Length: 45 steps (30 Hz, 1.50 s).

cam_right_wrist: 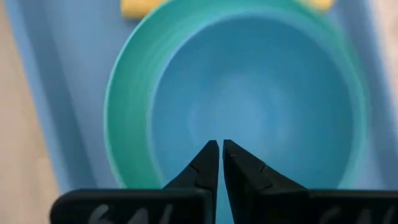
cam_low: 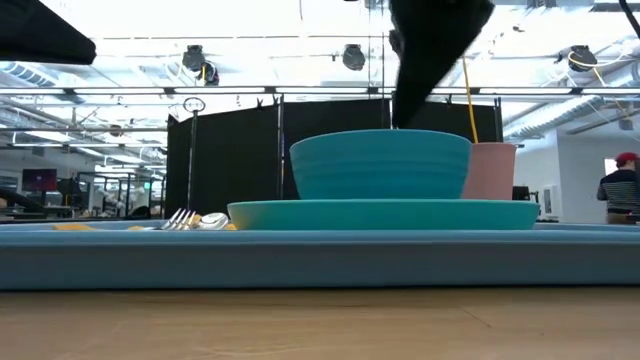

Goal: Set up tray
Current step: Adjust the blue bowl on the blue plate

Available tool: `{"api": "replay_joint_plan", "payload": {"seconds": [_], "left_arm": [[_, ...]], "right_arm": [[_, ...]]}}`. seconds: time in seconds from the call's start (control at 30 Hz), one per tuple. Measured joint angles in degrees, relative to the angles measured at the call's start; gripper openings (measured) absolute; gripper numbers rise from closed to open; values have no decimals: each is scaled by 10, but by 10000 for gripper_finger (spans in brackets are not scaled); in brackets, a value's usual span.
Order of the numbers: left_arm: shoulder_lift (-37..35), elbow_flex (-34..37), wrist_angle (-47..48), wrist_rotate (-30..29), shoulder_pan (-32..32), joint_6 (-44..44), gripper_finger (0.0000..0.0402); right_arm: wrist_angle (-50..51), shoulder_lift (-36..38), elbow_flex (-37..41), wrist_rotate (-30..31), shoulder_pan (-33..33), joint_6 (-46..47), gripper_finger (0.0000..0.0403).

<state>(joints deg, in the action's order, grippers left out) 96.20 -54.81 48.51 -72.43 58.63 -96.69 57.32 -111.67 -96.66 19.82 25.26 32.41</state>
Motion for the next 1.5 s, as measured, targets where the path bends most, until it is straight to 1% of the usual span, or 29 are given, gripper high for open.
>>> {"api": "replay_joint_plan", "payload": {"seconds": [0.07, 0.3, 0.47, 0.57, 0.77, 0.97, 1.03, 1.1, 1.17, 1.27, 1.33, 1.43, 1.5], "left_arm": [[0, 0, 0, -4, -6, 8, 44], [0, 0, -3, -17, -34, 56, 44], [0, 0, -7, -47, -56, 70, 44], [0, 0, -7, -69, -64, 70, 44], [0, 0, -8, -87, -78, 70, 44], [0, 0, -9, -82, -82, 70, 44], [0, 0, -9, -82, -82, 70, 44], [0, 0, -9, -82, -82, 70, 44], [0, 0, -9, -81, -82, 70, 44], [0, 0, -8, -69, -82, 71, 44], [0, 0, -8, -64, -82, 77, 44], [0, 0, -9, -65, -82, 78, 44], [0, 0, -9, -66, -83, 79, 44]], "right_arm": [[-1, 0, 7, -28, 0, 6, 20], [-9, 0, 28, -87, 15, 30, 53], [-31, -1, 36, -127, 44, 42, 85], [-41, -1, 36, -129, 63, 45, 102], [-41, 4, 36, -82, 76, 57, 114], [-40, 4, 36, -76, 88, 55, 110], [-39, 6, 36, -34, 96, 55, 109], [-40, 12, 36, 25, 105, 40, 109], [-45, 24, 36, 57, 114, 32, 108], [-87, 35, 35, 42, 133, 27, 92], [-111, 35, 35, 14, 144, 29, 75], [-105, 29, 35, -50, 145, 62, 38], [-90, 22, 35, -63, 137, 72, 12]]}}
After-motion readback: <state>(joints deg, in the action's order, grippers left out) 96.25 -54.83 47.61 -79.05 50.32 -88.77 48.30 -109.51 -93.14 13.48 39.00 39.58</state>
